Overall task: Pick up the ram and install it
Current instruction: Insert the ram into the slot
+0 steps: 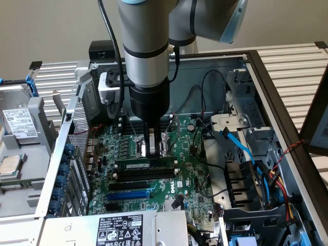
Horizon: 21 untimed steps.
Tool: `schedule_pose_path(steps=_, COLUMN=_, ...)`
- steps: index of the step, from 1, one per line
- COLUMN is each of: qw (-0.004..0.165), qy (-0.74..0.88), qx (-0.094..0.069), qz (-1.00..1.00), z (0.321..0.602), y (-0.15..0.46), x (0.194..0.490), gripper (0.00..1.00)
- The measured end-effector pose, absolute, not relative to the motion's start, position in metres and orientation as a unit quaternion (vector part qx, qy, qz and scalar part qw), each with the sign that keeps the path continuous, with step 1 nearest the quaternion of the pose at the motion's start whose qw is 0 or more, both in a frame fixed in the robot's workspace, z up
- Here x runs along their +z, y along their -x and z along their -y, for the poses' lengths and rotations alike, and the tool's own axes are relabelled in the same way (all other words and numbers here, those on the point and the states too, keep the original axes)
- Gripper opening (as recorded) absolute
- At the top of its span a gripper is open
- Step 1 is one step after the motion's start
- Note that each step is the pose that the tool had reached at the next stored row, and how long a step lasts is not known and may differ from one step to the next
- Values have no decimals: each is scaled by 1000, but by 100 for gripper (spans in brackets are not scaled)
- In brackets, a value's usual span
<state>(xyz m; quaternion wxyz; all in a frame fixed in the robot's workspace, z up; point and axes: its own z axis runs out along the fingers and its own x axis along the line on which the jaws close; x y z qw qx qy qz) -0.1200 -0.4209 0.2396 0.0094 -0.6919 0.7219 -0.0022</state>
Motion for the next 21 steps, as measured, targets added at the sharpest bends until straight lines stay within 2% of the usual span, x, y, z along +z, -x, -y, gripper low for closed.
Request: schedule_pose_path(steps=21, qw=12, qy=691, qx=-6, qz=-723, z=421, y=122, x=235, gripper=12)
